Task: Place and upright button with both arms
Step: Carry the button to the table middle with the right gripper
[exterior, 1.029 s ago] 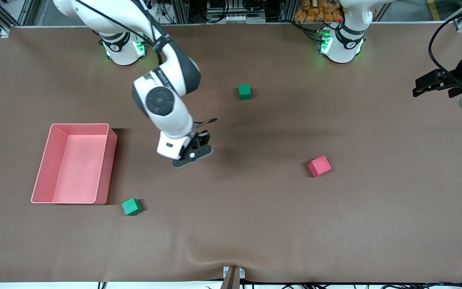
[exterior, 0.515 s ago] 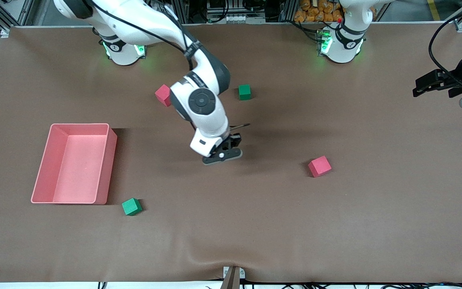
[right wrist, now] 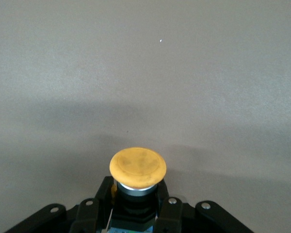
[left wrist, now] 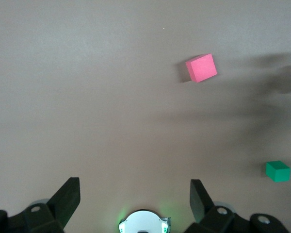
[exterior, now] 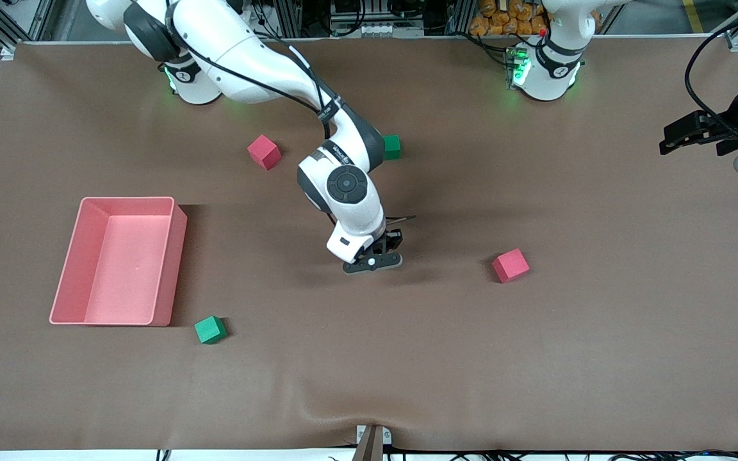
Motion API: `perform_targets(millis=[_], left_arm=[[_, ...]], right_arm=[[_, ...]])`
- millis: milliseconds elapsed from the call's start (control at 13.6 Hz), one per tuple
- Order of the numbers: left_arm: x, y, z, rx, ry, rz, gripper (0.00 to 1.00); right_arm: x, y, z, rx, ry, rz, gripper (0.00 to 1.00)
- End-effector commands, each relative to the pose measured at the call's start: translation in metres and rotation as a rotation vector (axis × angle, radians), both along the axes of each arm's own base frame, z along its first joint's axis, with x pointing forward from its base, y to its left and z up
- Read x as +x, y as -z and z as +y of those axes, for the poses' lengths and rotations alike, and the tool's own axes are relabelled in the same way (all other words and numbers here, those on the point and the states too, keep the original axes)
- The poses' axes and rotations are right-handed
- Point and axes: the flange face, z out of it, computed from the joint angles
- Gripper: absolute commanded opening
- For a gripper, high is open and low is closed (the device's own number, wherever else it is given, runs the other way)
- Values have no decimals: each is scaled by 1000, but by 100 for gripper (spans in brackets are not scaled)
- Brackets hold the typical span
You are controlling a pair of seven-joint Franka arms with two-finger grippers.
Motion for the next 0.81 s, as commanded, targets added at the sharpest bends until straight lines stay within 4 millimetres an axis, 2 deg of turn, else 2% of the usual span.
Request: perform_targets(millis=[0,294,441,735], left_arm=[[0,-1,2,-19,14,-3,100],[1,1,2,-20,11,1,100],[3,4,2,-21,9,6,100],[5,8,2,-22,3,15,100]], right_arm=[[-2,6,14,14,10,5,0],[-12,18,25,15,-15,5,0],[-32,29,42,9,-41,19,0],[-40,53,45,-3,-49,38,0]])
